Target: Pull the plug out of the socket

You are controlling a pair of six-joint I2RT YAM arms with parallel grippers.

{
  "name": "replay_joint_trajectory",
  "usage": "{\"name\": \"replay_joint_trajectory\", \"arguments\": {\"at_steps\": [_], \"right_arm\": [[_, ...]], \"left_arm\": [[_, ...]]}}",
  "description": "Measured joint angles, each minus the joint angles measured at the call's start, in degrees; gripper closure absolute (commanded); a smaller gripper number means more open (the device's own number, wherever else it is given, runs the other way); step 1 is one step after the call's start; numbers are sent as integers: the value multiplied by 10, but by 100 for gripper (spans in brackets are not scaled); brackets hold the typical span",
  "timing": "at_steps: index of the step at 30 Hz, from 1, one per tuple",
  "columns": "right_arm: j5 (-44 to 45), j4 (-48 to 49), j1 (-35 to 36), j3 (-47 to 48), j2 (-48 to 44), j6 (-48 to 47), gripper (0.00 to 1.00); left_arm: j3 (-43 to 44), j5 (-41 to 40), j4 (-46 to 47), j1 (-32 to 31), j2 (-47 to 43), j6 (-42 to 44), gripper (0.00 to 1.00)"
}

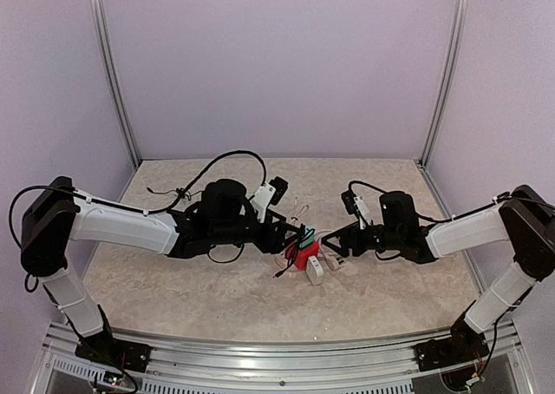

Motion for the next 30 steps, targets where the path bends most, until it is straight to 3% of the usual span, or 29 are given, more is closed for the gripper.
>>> {"name": "replay_joint_trajectory", "arguments": {"at_steps": [7, 17, 30], "right_arm": [[-7, 27, 4, -16, -12, 6, 31], [-7, 50, 29, -16, -10, 12, 29], [24, 95, 72, -45, -2, 10, 13]], "left_arm": [[32, -27, -37, -11, 31, 37, 41], [42, -39, -57, -24, 58, 59, 41], [85, -46, -61, -26, 93, 62, 60]]}}
